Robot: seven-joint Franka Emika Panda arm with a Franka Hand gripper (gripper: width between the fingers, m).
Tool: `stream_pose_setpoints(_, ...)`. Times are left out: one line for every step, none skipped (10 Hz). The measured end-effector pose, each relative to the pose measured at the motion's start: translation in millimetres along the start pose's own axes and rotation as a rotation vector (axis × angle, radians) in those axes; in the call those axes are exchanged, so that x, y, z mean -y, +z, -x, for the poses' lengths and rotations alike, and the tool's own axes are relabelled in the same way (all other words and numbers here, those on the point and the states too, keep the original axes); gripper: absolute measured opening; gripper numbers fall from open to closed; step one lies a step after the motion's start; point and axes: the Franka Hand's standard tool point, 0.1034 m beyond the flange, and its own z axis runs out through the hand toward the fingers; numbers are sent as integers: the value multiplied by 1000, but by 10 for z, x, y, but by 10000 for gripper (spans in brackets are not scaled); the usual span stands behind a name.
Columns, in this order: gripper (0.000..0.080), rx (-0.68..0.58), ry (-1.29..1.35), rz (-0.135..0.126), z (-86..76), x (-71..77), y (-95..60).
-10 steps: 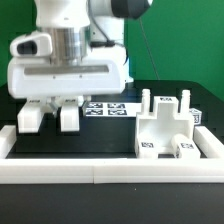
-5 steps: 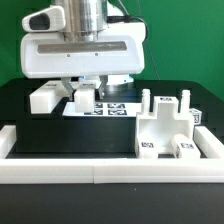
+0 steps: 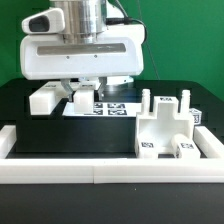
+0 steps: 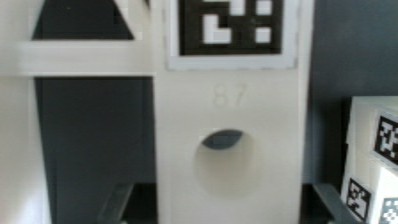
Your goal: Assemble chair
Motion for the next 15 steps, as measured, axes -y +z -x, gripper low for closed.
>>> stream_pose_setpoints(288, -6, 13, -5, -19, 107, -84)
stream_pose_setpoints(288, -11, 25, -2, -37, 235, -139)
stream_pose_setpoints(288, -12, 39, -5, -59, 375, -187)
stream_pose_setpoints(288, -5, 59, -13, -83, 524, -261)
stream_pose_setpoints(288, -10, 85, -14, -132, 692, -323)
stream_pose_setpoints(288, -14, 79, -11, -173, 821, -325)
stream_pose_setpoints(288, -8, 79, -7, -175, 812, -271)
stream_pose_setpoints(288, -6, 81, -6, -173, 796, -265)
stream_pose_setpoints(288, -5, 81, -6, -171, 800, -260)
stream_pose_setpoints(288, -4, 81, -5, -169, 800, -253)
stream_pose_setpoints(288, -4, 80, -5, -167, 813, -252)
stream_pose_setpoints(288, -6, 85, 1, -185, 931, -274)
stream_pose_setpoints(288, -8, 76, -3, -230, 1082, -319)
stream_pose_setpoints(288, -13, 68, -4, -281, 1179, -339)
stream_pose_setpoints(288, -15, 97, 0, -319, 1315, -330)
